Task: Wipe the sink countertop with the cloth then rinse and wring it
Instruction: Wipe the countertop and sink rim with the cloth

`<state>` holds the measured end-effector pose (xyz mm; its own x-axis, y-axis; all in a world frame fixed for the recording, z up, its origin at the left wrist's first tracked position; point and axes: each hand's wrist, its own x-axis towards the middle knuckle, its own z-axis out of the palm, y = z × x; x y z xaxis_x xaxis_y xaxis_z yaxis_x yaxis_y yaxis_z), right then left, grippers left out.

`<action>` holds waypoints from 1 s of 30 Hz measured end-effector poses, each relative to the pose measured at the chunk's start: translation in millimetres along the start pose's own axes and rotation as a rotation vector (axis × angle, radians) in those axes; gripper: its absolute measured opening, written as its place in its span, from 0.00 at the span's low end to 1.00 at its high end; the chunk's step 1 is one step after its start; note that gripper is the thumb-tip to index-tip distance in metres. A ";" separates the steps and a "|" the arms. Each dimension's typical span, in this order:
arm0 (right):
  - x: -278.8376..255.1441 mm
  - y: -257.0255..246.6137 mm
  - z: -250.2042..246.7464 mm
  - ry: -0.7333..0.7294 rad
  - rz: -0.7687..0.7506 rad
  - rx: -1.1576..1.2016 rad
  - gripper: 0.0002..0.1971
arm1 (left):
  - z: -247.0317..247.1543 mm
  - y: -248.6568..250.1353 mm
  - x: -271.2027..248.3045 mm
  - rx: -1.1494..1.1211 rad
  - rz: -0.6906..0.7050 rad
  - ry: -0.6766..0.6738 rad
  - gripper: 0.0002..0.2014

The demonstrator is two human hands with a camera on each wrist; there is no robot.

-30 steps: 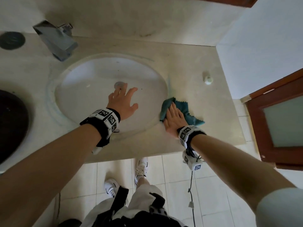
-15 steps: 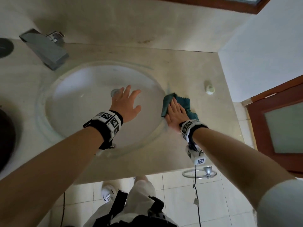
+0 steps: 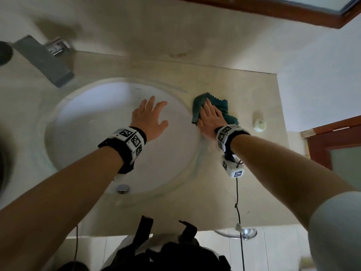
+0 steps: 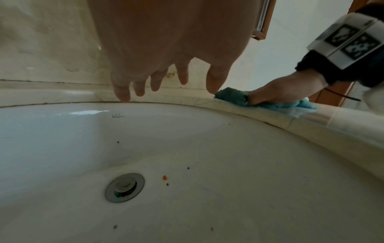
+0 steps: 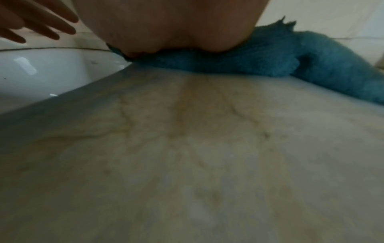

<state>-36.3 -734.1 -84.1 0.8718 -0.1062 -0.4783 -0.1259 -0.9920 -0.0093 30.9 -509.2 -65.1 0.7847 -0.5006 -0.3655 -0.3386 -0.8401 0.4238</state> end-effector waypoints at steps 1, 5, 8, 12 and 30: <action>-3.8 -2.3 1.2 -0.002 0.017 0.004 0.30 | 0.7 -1.2 -4.4 0.003 0.004 0.000 0.31; -38.6 -15.6 17.2 0.013 0.064 0.006 0.30 | 5.5 -10.1 -26.6 0.000 0.023 -0.008 0.31; -78.1 -31.9 38.3 0.012 0.092 0.025 0.30 | 11.1 -13.5 -46.2 0.024 0.048 -0.014 0.32; -133.0 -67.5 66.2 -0.007 0.116 0.087 0.30 | 16.2 -7.5 -67.2 0.027 0.101 -0.035 0.32; -96.8 -33.0 44.1 -0.023 0.076 0.079 0.31 | 19.3 -2.7 -22.0 0.044 0.118 -0.036 0.32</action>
<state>-137.4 -688.1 -76.3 0.8471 -0.1784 -0.5006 -0.2293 -0.9725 -0.0414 4.6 -499.9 -74.2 0.7195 -0.6027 -0.3451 -0.4504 -0.7832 0.4287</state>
